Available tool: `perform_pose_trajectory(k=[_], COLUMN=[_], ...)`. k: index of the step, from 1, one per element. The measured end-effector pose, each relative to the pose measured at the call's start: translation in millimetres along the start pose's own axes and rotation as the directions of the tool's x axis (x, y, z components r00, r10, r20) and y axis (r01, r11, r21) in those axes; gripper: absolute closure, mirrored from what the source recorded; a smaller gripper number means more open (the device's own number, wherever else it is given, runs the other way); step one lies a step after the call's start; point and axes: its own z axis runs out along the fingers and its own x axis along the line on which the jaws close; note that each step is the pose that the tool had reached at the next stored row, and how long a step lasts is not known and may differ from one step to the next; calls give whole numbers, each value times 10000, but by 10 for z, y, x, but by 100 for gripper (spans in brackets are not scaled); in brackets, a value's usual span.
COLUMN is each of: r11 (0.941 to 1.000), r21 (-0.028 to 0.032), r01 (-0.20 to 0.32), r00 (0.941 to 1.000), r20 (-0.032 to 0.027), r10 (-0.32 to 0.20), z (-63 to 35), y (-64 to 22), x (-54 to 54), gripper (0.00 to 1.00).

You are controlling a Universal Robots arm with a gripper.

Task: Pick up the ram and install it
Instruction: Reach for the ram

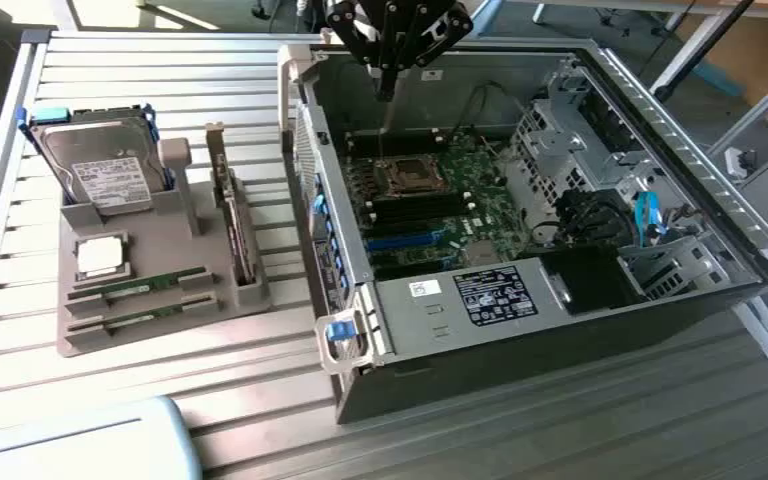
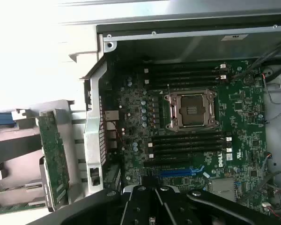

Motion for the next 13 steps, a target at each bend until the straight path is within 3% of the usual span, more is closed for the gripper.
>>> perform_pose_trajectory(k=[3,6,13], r11=[10000,10000,10000], r21=[0,1,0], r01=[1,2,0], r00=[10000,10000,10000], r20=[0,0,1], r10=[-1,-2,0], z=[-2,-7,-14], y=[-6,-18,-39], x=[77,254,534], gripper=[87,87,87])
